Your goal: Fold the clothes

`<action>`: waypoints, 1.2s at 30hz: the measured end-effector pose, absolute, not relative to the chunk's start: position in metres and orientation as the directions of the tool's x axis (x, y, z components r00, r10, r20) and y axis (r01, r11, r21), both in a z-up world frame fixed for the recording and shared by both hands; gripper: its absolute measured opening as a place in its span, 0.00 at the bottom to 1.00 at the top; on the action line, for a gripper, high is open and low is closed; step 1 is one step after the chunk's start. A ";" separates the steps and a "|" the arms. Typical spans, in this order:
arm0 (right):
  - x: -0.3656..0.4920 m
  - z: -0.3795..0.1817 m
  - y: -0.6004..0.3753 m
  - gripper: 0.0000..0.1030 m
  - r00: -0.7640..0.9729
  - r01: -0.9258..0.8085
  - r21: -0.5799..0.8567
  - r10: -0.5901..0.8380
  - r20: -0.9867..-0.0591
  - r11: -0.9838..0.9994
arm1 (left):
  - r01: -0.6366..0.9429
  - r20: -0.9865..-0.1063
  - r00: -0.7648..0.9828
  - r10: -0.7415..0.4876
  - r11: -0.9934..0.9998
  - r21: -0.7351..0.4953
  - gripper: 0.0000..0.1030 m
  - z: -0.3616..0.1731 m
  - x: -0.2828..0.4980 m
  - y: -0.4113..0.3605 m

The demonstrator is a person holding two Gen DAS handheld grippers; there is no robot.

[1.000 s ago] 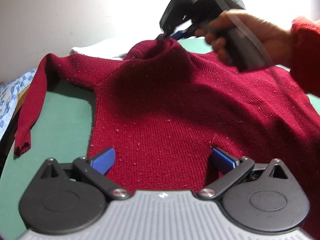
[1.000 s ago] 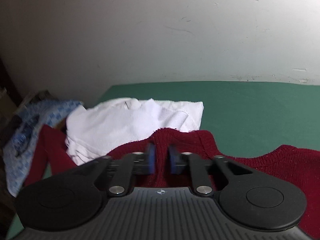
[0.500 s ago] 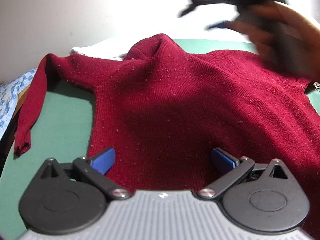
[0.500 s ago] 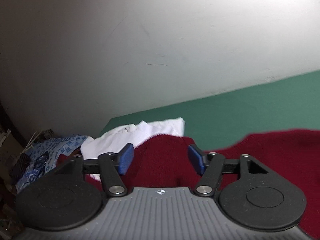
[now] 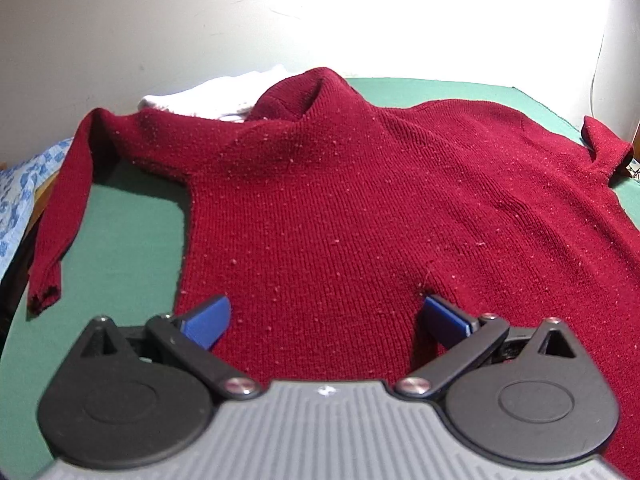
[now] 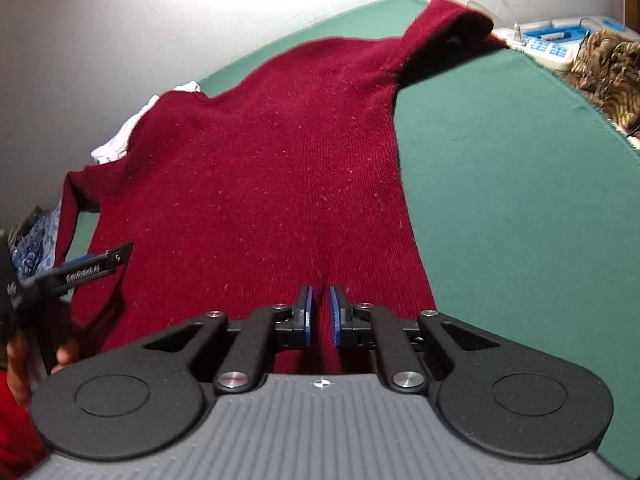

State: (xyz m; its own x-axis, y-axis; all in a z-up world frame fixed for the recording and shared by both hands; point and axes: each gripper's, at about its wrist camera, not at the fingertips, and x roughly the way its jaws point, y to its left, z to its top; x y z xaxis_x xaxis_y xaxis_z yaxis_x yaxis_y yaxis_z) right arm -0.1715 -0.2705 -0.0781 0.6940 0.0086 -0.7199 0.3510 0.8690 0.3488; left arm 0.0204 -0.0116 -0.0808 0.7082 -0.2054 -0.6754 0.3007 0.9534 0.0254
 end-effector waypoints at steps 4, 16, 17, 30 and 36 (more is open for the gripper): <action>-0.184 -0.078 -0.256 0.22 0.710 0.325 0.306 -0.018 -0.704 0.895 | 0.342 -0.675 0.712 -0.193 0.935 0.094 0.95 -0.072 -0.003 -0.010; -0.195 -0.088 -0.246 0.79 0.804 0.225 0.385 0.052 -0.592 0.895 | 0.312 -0.667 0.730 -0.149 0.941 0.131 0.96 -0.059 -0.136 0.046; -0.197 -0.090 -0.248 0.79 0.815 0.218 0.398 0.058 -0.577 0.891 | 0.279 -0.675 0.726 -0.132 0.954 0.114 0.95 -0.060 -0.139 0.050; -0.241 -0.077 -0.320 0.30 0.780 0.122 0.509 0.235 -0.580 0.852 | 0.097 -0.748 0.648 -0.144 0.990 -0.106 0.91 -0.059 -0.181 0.077; -0.281 -0.088 -0.341 0.53 0.745 0.073 0.572 0.336 -0.576 0.817 | 0.024 -0.751 0.641 -0.158 0.982 -0.186 0.97 -0.065 -0.204 0.091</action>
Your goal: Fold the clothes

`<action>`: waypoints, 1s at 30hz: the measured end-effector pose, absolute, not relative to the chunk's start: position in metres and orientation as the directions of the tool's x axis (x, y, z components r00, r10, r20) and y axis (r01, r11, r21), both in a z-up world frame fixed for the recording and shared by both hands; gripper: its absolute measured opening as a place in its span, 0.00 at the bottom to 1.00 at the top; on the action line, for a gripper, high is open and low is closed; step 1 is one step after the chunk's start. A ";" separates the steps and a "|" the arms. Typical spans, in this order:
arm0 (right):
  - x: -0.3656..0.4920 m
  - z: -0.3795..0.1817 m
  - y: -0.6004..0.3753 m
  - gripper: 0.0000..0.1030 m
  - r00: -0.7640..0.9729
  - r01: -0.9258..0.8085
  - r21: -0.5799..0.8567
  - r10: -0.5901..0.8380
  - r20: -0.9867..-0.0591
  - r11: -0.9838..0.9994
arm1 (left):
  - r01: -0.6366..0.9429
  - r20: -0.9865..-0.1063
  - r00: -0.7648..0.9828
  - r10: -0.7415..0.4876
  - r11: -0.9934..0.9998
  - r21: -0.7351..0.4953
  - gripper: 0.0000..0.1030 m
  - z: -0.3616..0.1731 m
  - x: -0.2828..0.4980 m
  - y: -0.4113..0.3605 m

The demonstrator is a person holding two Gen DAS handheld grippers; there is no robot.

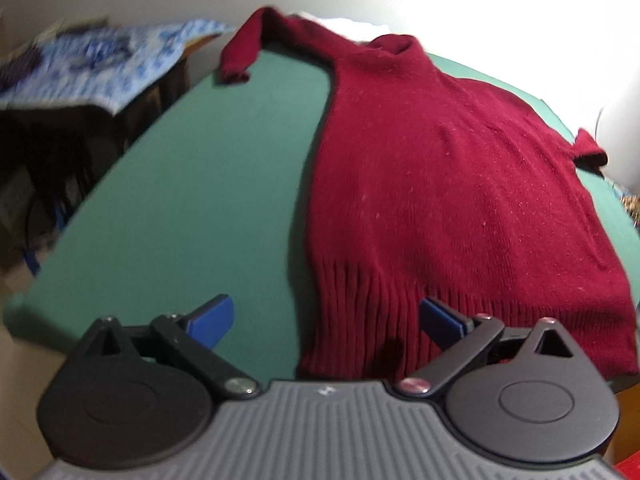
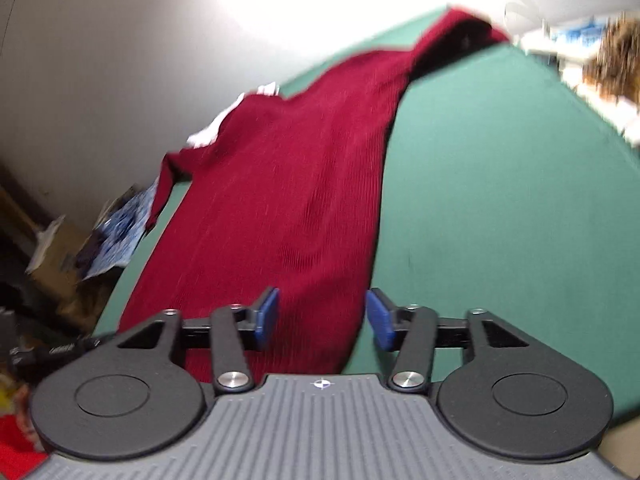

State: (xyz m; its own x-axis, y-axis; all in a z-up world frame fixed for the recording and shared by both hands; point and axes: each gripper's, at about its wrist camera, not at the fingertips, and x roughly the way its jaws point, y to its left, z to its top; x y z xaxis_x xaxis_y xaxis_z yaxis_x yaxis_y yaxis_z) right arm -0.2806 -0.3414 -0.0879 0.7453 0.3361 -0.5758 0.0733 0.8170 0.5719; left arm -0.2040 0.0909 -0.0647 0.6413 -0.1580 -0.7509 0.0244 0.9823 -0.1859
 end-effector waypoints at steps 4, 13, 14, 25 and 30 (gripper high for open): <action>-0.281 -0.098 -0.338 0.54 0.763 0.049 0.626 0.375 -0.527 0.779 | 0.028 -0.742 0.650 -0.164 0.981 -0.192 0.98 -0.067 -0.202 0.070; -0.269 -0.104 -0.334 0.08 0.771 0.069 0.607 0.344 -0.535 0.791 | 0.015 -0.729 0.681 -0.070 0.997 -0.081 0.18 -0.065 -0.204 0.039; -0.272 -0.104 -0.339 0.08 0.772 0.075 0.624 0.352 -0.530 0.778 | 0.017 -0.733 0.674 -0.091 0.994 -0.108 0.10 -0.062 -0.205 0.041; -0.305 -0.080 -0.377 0.07 0.780 0.063 0.631 0.356 -0.514 0.773 | 0.065 -0.712 0.691 -0.127 0.991 -0.114 0.05 -0.033 -0.232 0.043; -0.299 -0.089 -0.365 0.09 0.721 0.093 0.503 0.290 -0.629 0.859 | 0.077 -0.722 0.683 -0.108 0.994 -0.075 0.06 -0.029 -0.236 0.046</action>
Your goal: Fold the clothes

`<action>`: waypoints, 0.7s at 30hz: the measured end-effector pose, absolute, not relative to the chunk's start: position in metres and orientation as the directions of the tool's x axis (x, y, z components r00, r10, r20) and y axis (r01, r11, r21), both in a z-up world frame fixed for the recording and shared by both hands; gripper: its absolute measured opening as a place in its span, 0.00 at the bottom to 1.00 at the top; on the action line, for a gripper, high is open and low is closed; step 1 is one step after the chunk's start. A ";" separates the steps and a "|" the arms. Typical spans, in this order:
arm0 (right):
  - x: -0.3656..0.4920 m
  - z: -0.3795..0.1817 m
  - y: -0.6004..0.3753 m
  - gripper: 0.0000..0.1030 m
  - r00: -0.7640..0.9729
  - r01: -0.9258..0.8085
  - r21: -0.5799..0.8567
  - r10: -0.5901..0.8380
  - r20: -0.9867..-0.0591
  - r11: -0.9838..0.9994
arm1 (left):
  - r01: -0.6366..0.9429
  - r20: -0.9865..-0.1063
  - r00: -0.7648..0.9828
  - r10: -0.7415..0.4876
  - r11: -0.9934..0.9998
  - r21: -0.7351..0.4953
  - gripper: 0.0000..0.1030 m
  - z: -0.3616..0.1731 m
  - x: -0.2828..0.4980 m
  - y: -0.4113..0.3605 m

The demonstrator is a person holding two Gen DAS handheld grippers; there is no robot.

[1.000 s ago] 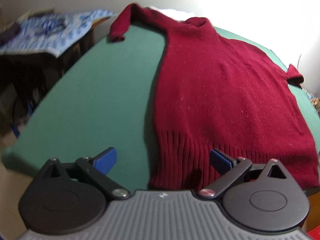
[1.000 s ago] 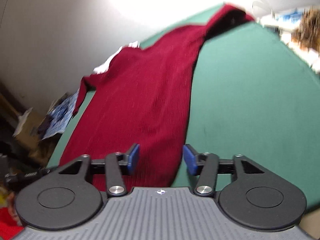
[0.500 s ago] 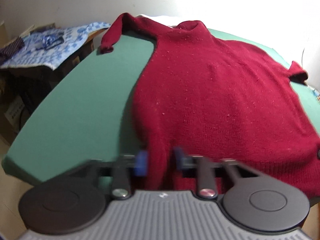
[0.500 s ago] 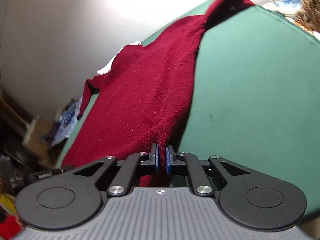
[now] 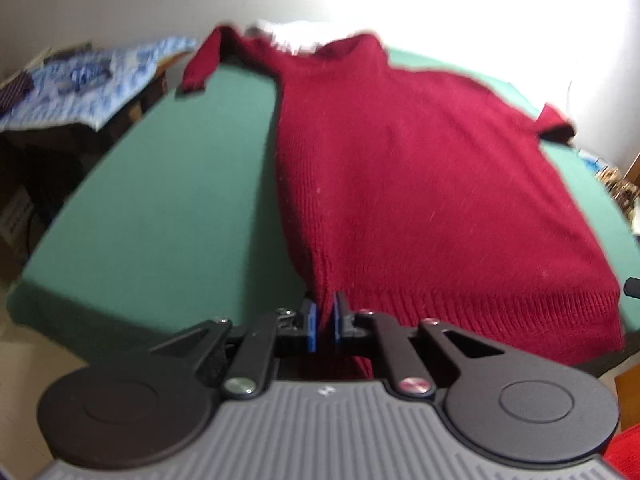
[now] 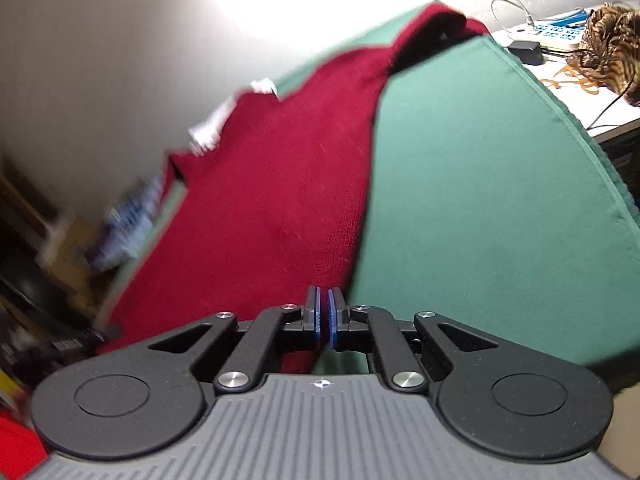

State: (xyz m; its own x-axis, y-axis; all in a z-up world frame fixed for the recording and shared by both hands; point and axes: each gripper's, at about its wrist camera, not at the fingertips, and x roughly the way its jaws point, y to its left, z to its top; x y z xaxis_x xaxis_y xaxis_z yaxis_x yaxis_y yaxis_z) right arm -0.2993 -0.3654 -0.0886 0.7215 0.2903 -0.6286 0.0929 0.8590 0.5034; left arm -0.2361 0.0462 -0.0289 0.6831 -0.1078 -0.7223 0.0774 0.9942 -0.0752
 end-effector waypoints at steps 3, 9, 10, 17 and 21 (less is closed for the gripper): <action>-0.306 -0.080 -0.369 0.24 0.764 0.110 0.490 0.242 -0.599 0.865 | 0.085 -0.728 0.679 -0.096 0.995 -0.052 0.15 -0.027 -0.238 0.048; -0.283 -0.063 -0.344 0.26 0.782 -0.044 0.507 0.345 -0.519 0.861 | 0.106 -0.731 0.676 -0.088 0.994 -0.022 0.12 -0.022 -0.239 0.047; -0.274 -0.067 -0.335 0.25 0.764 -0.059 0.504 0.364 -0.532 0.861 | 0.116 -0.721 0.684 -0.108 0.993 -0.038 0.12 -0.022 -0.234 0.041; -0.249 -0.092 -0.317 0.20 0.698 -0.008 0.508 0.369 -0.614 0.861 | 0.134 -0.767 0.634 -0.098 0.991 -0.016 0.24 -0.053 -0.211 0.011; -0.269 -0.095 -0.335 0.10 0.711 0.048 0.518 0.335 -0.618 0.854 | 0.133 -0.773 0.629 -0.085 0.991 -0.001 0.25 -0.053 -0.219 0.022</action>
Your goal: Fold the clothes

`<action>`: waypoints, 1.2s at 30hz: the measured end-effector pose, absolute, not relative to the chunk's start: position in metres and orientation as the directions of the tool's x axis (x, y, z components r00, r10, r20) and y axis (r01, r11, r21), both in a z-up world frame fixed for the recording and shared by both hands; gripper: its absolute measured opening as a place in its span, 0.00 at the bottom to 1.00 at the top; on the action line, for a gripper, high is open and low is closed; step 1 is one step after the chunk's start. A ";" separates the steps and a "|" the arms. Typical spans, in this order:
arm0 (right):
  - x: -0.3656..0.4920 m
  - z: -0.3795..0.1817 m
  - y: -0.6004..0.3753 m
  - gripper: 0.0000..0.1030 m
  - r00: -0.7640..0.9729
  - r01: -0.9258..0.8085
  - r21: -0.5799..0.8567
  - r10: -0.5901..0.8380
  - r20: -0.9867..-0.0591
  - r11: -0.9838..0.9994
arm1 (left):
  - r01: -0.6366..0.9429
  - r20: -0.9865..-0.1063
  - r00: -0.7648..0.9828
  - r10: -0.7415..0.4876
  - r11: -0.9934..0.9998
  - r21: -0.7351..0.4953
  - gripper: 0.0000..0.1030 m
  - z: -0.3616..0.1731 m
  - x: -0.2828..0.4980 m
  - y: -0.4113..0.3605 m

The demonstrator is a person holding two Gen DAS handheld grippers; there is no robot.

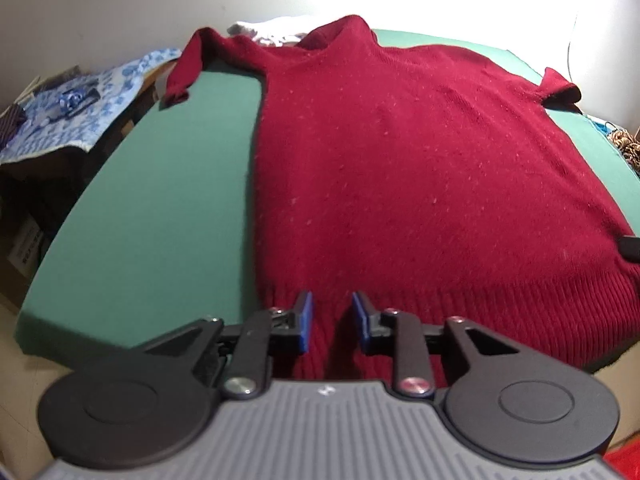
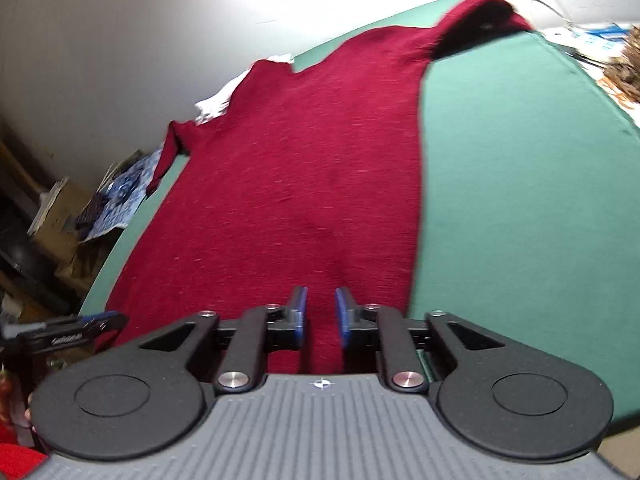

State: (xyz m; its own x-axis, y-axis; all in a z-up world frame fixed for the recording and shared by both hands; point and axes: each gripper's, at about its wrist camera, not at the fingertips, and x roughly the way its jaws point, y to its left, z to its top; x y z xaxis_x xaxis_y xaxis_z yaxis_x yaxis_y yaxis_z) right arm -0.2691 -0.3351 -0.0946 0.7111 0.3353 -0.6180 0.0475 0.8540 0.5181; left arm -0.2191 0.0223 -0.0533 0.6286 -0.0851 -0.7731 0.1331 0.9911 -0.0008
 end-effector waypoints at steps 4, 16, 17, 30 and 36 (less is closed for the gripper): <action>-0.264 -0.091 -0.331 0.11 0.701 0.066 0.497 0.314 -0.640 0.865 | 0.099 -0.738 0.673 -0.059 0.995 0.010 0.37 -0.035 -0.215 0.029; -0.193 -0.010 -0.276 0.25 0.777 -0.123 0.167 0.199 -0.598 0.978 | 0.059 -0.688 0.726 0.013 0.995 0.081 0.53 -0.011 -0.109 0.053; -0.178 0.007 -0.267 0.25 0.801 -0.153 0.144 0.208 -0.561 0.978 | 0.083 -0.703 0.711 -0.008 0.994 0.073 0.53 -0.016 -0.103 0.054; 0.014 0.003 0.004 0.25 0.698 -0.668 -0.268 0.459 -0.550 0.694 | 0.340 -0.751 0.626 -0.211 0.940 0.018 0.73 -0.039 -0.117 0.125; 0.070 -0.058 0.115 0.25 0.641 -0.757 -0.428 0.433 -0.634 0.495 | 0.254 -0.772 0.605 -0.196 0.966 -0.047 0.77 -0.043 -0.127 0.172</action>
State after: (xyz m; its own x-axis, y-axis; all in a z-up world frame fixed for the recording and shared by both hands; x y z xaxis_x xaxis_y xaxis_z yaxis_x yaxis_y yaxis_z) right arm 0.0700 0.1155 -0.0575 0.6410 0.4326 -0.6340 -0.7567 0.4946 -0.4276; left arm -0.1266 0.1718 -0.0434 0.6049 -0.1961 -0.7718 0.2538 0.9661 -0.0465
